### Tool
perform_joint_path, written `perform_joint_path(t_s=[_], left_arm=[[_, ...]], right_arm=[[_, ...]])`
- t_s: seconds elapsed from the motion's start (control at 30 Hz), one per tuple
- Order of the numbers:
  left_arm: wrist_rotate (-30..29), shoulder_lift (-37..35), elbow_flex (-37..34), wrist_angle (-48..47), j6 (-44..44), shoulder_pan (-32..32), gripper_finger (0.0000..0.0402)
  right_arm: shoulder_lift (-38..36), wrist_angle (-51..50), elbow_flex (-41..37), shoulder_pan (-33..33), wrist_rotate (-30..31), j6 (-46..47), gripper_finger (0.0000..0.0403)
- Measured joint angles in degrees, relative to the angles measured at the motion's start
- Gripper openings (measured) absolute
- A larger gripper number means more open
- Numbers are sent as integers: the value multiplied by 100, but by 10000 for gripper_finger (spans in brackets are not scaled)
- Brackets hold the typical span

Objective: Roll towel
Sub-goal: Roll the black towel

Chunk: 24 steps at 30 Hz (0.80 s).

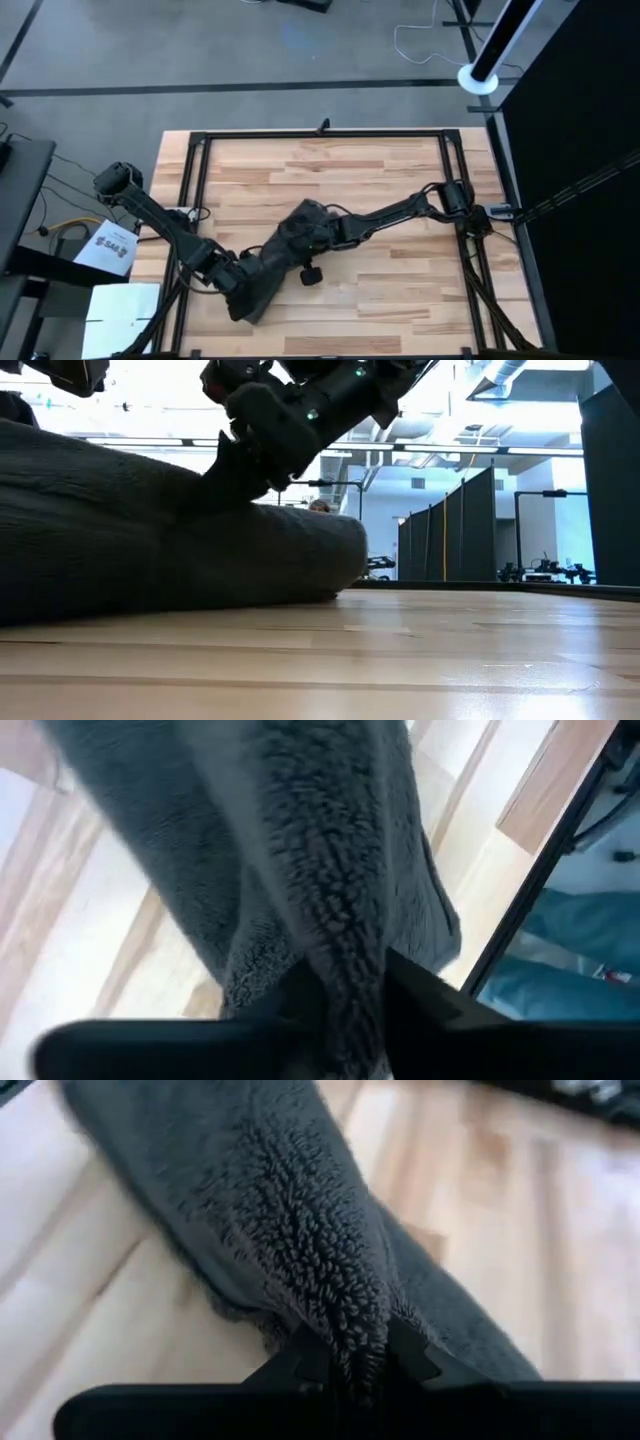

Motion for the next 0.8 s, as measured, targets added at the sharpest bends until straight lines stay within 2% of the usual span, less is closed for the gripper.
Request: perform_joint_path(t_s=[0.13,0.33,0.4,0.5,0.63,0.8], left_arm=[[173,-43,9,-479,490,187,128],[156,-284,9,-2216,1092,612,156],[30,-504,7,-2656,1215,759,160],[-82,-863,7,-3085,1221,967,161],[-322,-1348,7,-2792,741,1078,162],[-1228,-1321,9,-1581,480,880,163]], right_arm=[[0,88,2,-142,739,-35,28],[4,367,-2,-402,2176,14,28],[4,266,-2,-450,2398,28,28],[4,-49,-2,-401,2423,242,28],[4,-254,-2,-224,2341,379,28],[4,-247,-2,-65,2214,381,28]])
